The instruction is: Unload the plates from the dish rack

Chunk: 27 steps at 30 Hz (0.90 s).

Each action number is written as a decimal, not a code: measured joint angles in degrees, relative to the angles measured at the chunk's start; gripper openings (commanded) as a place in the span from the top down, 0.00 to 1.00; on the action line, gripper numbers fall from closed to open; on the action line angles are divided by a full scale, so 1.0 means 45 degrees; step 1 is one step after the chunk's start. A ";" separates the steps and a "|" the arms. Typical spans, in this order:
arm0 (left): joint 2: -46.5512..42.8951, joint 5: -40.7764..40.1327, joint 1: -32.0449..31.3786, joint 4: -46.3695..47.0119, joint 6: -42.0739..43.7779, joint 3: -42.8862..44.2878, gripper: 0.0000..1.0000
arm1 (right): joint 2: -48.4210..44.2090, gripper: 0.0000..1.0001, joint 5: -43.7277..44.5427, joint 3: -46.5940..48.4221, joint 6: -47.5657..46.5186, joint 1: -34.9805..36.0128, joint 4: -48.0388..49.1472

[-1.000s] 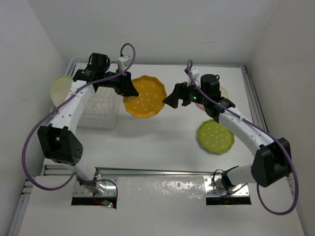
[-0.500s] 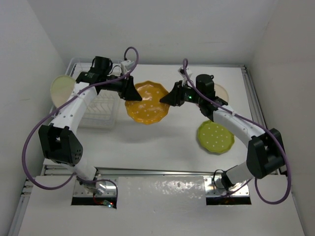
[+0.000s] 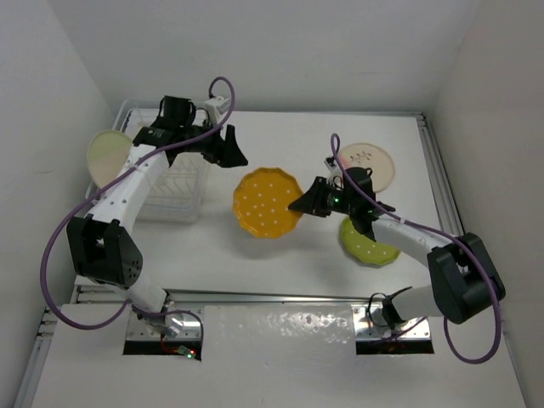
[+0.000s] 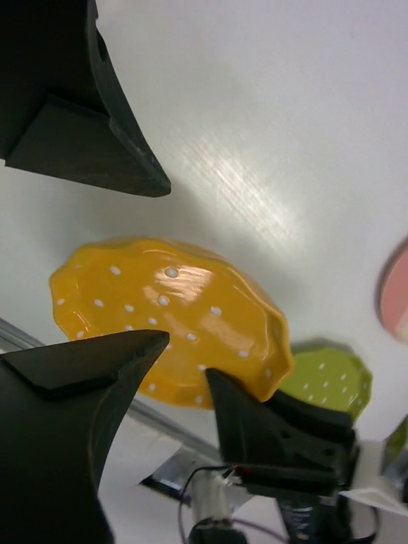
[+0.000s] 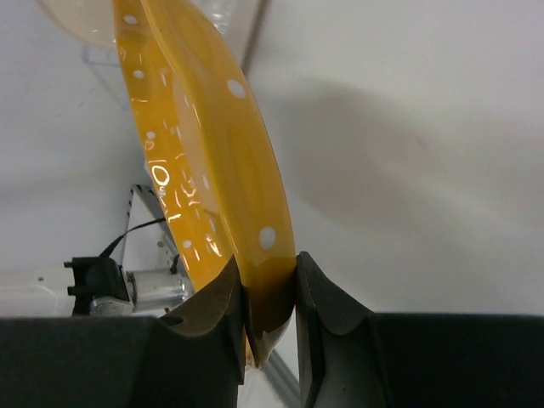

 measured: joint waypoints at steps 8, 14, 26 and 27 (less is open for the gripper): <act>0.0024 -0.2953 0.0000 0.0102 -0.0588 0.0554 0.36 | -0.1977 1.00 0.0913 -0.2895 0.3259 -0.1496 0.0471; -0.0005 -0.5149 0.0010 -0.0005 -0.0345 0.1472 0.35 | -0.6212 1.00 0.3400 -0.5066 0.5066 -0.4197 -0.1627; -0.0034 -0.5950 0.0015 -0.0291 -0.0005 0.1486 0.35 | -1.1220 1.00 0.7776 -0.5780 0.5697 -0.4624 -0.8879; -0.0034 -0.5950 0.0015 -0.0291 0.0000 0.1491 0.35 | -1.1395 1.00 0.8106 -0.5780 0.5804 -0.4624 -0.9258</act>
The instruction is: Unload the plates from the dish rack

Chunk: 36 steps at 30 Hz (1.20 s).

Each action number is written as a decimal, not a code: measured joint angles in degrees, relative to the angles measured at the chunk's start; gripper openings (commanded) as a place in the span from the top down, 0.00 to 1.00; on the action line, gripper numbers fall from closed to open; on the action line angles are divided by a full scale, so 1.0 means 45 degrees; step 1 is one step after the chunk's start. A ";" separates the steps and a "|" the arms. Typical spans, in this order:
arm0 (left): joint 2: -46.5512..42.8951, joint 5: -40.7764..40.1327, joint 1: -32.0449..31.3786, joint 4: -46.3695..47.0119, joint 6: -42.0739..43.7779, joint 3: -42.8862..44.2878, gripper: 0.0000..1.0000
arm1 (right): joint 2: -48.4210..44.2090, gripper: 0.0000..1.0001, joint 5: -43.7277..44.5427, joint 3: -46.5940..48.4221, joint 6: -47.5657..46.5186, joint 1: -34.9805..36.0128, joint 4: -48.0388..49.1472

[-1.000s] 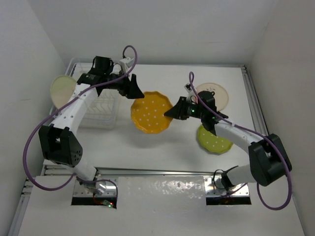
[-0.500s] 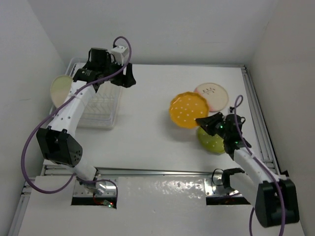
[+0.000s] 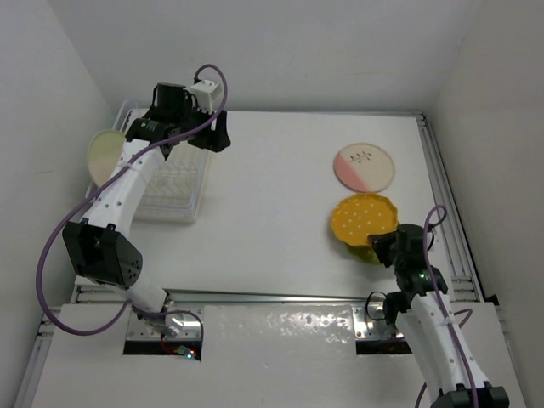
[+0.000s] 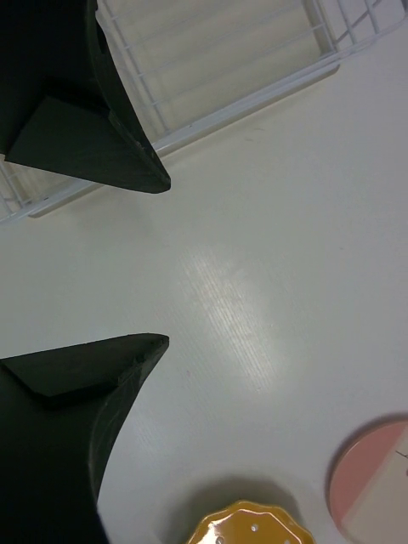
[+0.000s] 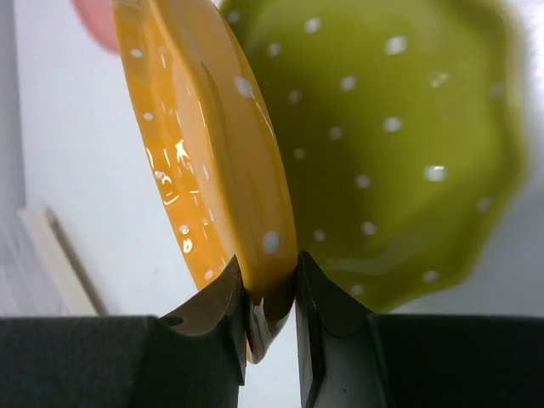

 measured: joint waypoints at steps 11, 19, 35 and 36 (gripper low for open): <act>0.0000 0.0005 0.0000 -0.0019 0.0063 0.0121 0.35 | -0.2021 1.00 0.1428 -0.1054 0.2064 0.0000 -0.1190; 0.0000 0.0083 0.0039 -0.0024 0.0087 0.0121 0.35 | -0.3172 1.00 0.1899 -0.1175 0.2458 0.0000 -0.1928; 0.0005 0.0345 0.0073 -0.0029 0.0092 0.0121 0.35 | -0.4745 1.00 0.3162 -0.1141 0.3891 -0.0010 -0.4265; 0.0005 0.0345 0.0073 -0.0029 0.0092 0.0121 0.35 | -0.4590 1.00 0.3079 -0.1137 0.3973 -0.0010 -0.4235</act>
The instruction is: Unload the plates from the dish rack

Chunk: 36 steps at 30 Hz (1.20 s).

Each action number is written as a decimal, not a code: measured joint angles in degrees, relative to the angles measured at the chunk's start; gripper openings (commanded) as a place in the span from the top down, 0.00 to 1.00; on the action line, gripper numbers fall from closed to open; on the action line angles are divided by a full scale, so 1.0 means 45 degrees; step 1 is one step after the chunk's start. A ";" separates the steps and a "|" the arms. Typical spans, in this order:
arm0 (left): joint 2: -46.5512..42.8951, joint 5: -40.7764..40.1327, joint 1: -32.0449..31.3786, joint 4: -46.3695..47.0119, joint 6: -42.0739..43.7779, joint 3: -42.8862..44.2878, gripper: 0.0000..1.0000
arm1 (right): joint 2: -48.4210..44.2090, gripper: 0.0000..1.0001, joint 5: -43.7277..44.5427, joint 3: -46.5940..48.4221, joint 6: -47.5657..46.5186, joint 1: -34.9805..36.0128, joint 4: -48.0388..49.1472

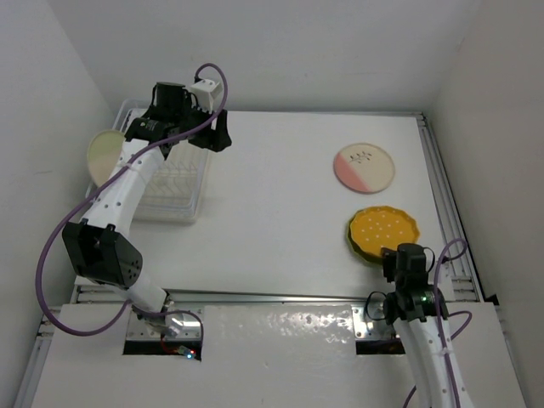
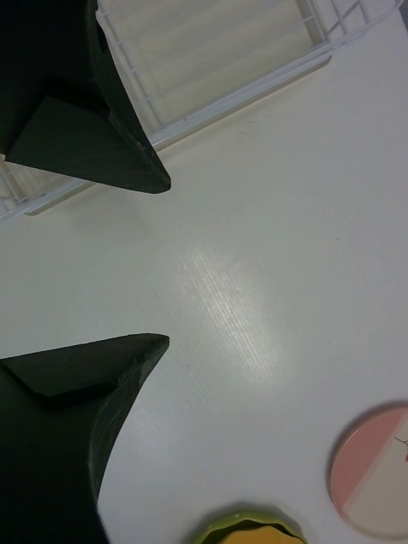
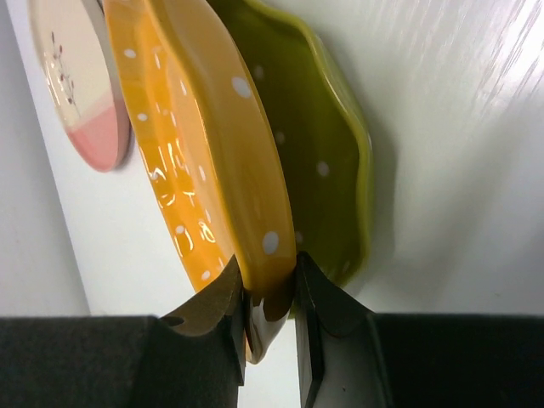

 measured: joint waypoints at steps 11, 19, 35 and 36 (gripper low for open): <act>0.0000 -0.0005 0.0005 0.0000 0.0092 0.0000 0.35 | 0.1122 0.72 -0.0729 0.0087 0.0588 -0.0005 0.0670; 0.0000 -0.0005 0.0005 -0.0005 0.0262 0.0000 0.35 | 0.1457 0.39 -0.0850 0.0087 0.0733 0.0005 0.0758; 0.0000 -0.0238 0.0005 -0.0165 0.0481 0.0000 0.35 | 0.4789 0.29 -0.0578 0.3079 -0.0534 0.0005 -0.0758; 0.0000 -0.0287 0.0005 -0.0204 0.0529 0.0000 0.35 | 0.4881 0.31 -0.0559 0.3162 -0.0529 0.0005 -0.0787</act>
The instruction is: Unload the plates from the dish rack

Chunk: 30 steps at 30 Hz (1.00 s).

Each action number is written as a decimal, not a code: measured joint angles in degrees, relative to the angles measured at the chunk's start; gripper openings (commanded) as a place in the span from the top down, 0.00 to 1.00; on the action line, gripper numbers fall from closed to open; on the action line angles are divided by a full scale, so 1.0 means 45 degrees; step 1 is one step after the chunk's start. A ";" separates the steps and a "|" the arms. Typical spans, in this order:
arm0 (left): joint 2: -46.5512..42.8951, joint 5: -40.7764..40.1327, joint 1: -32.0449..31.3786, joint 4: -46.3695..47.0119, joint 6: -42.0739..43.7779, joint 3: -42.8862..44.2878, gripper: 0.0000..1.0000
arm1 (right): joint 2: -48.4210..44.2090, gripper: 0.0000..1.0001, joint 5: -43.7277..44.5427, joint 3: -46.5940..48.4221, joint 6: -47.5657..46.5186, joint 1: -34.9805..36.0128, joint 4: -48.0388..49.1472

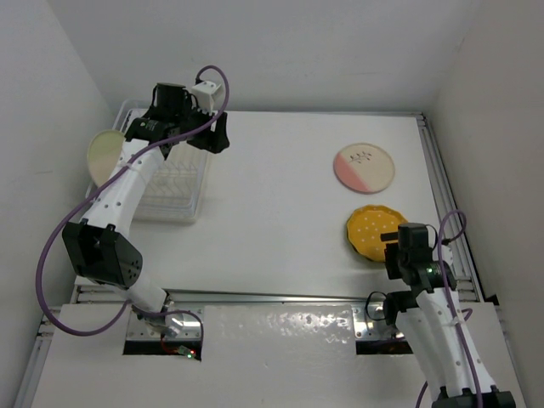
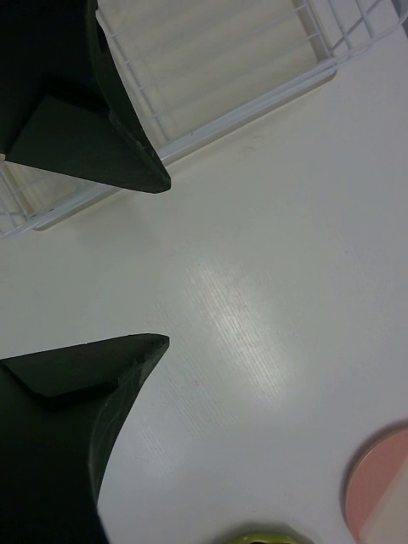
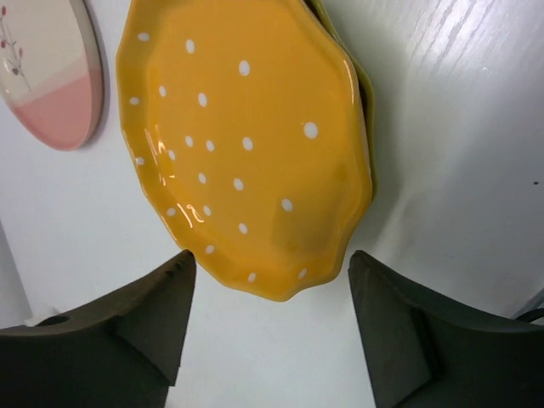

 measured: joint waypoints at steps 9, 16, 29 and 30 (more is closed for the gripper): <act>0.0000 -0.0126 0.0000 -0.0170 0.0092 0.0053 0.34 | 0.0039 0.52 0.0423 -0.0359 0.0952 0.0000 -0.0709; 0.0000 -0.0151 0.0000 -0.0194 0.0136 0.0078 0.34 | 0.0398 0.86 0.0685 -0.0806 0.1239 0.0000 -0.0471; 0.0000 -0.0350 0.0005 -0.0350 0.0248 0.0083 0.34 | 0.0758 1.00 0.0529 -0.1282 0.1831 -0.0019 0.0622; 0.0000 -0.0364 0.0005 -0.0350 0.0272 0.0083 0.34 | 0.0695 1.00 0.0442 -0.1345 0.1933 -0.0019 0.0753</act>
